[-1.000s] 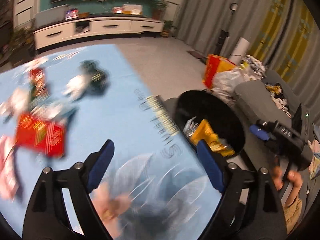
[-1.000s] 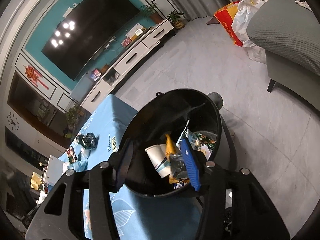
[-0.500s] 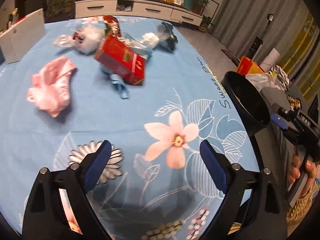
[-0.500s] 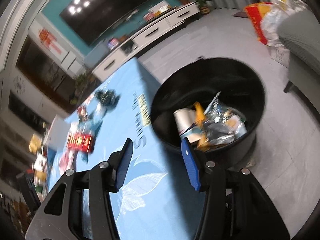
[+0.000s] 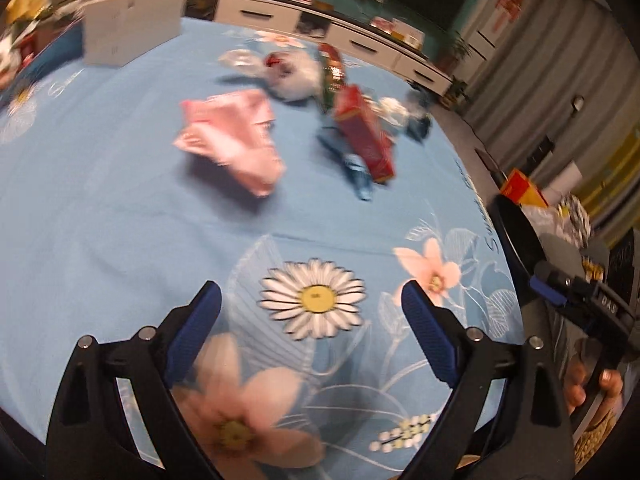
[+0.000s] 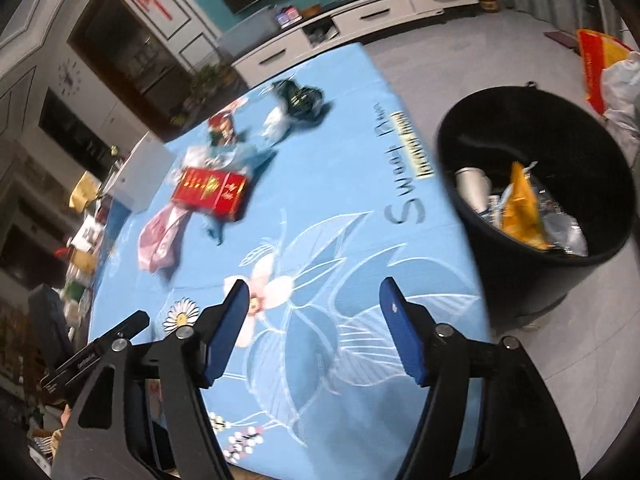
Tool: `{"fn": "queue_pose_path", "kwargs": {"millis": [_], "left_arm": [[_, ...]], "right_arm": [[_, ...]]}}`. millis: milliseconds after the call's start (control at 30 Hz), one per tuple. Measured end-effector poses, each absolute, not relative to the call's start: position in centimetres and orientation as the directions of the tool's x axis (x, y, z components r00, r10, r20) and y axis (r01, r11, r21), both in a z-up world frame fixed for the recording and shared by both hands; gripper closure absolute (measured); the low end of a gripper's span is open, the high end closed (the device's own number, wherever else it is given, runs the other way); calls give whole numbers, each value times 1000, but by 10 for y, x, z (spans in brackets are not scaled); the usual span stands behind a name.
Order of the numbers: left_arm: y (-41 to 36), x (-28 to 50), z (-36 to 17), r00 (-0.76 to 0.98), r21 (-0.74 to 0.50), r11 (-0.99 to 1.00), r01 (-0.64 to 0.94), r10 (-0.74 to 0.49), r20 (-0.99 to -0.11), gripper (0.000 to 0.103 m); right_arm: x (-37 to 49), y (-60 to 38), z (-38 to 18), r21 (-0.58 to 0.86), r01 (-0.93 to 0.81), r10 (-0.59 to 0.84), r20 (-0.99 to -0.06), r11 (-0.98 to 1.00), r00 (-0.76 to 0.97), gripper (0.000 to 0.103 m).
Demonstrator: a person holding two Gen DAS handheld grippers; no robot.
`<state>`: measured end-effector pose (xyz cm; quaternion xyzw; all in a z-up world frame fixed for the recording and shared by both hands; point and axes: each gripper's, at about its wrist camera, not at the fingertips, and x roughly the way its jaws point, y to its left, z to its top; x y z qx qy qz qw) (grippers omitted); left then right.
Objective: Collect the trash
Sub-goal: 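Move both open tools back over the table toward the pink bag and red box, then grasp the pink plastic bag with the left tool while the right tool grasps the red cigarette box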
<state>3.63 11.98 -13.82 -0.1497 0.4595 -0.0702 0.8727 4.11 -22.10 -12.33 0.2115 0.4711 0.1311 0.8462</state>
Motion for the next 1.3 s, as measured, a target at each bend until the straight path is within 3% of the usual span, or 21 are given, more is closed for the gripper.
{"fn": "queue_pose_path", "kwargs": {"millis": [300,667,1300], "left_arm": [[157,40,-146,597,-381,920,-90,-256,-760,12],[171,76,-141,631,-397,911,-111,-244,-737,12],[168,123,-149,623,-392,914,-100,-250,-741,10]], "right_arm": [[68,-183,-130,518,-35,478,-758,854,443,23],[127,-138,-136,624,-48,586,-702,780,404,9],[199,-82,-143,591,-44,556,-727,805,404,3]]}}
